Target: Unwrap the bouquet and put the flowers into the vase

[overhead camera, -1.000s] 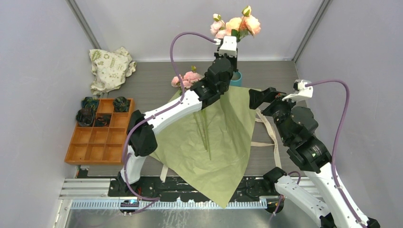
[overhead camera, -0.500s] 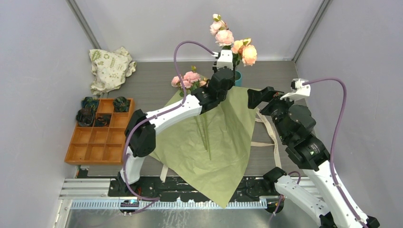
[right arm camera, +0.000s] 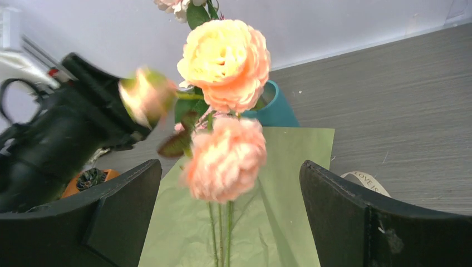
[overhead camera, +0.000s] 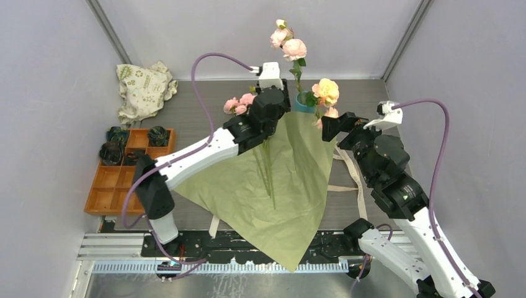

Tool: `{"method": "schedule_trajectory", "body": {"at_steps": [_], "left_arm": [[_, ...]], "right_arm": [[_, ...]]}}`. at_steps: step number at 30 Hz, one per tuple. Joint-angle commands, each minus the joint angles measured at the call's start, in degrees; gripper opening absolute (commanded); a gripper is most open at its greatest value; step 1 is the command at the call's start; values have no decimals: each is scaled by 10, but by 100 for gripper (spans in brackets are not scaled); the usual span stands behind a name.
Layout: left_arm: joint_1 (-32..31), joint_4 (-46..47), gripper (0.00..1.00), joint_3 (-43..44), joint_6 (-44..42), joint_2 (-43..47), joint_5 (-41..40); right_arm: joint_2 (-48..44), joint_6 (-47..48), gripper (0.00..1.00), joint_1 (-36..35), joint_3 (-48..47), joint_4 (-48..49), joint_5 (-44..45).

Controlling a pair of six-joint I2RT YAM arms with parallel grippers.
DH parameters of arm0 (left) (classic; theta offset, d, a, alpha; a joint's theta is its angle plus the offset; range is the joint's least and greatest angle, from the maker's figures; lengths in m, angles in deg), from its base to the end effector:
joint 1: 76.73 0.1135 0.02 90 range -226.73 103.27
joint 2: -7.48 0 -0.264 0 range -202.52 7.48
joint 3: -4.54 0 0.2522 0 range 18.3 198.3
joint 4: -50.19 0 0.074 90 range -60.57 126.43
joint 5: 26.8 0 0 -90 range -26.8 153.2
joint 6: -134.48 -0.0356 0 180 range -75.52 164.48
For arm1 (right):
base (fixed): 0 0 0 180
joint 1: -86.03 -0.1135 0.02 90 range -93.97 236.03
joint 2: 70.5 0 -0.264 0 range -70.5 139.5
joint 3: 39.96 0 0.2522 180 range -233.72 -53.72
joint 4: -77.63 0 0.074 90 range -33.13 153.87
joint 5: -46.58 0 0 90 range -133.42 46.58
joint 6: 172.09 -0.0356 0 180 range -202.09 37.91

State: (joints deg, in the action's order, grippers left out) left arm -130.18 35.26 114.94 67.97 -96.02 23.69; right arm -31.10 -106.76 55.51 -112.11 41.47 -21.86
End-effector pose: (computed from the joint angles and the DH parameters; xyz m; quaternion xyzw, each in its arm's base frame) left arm 0.2757 -0.3339 0.3863 -0.0305 0.7436 -0.1842 0.6420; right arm 0.1230 0.0573 0.4111 0.0916 0.7206 0.1914 0.6601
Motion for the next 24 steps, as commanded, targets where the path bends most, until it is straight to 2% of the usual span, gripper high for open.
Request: {"method": "schedule_trajectory", "body": {"at_steps": [1, 10, 17, 20, 24], "left_arm": [[4, -1, 37, -41, 18, 99, -43], [6, -49, 36, -94, 13, 220, -106], [6, -83, 35, -176, 24, 302, -143], [6, -123, 35, -191, 43, 334, -144], [5, -180, 34, -200, 52, 384, -174]], "right_arm": [[3, 17, 100, -1, -45, 19, 4], [26, 11, 100, -1, -117, 28, -31], [75, -8, 99, -1, -222, 61, -133], [130, -23, 99, -1, -285, 79, -183], [267, -46, 100, -12, -412, 47, -269]]}}
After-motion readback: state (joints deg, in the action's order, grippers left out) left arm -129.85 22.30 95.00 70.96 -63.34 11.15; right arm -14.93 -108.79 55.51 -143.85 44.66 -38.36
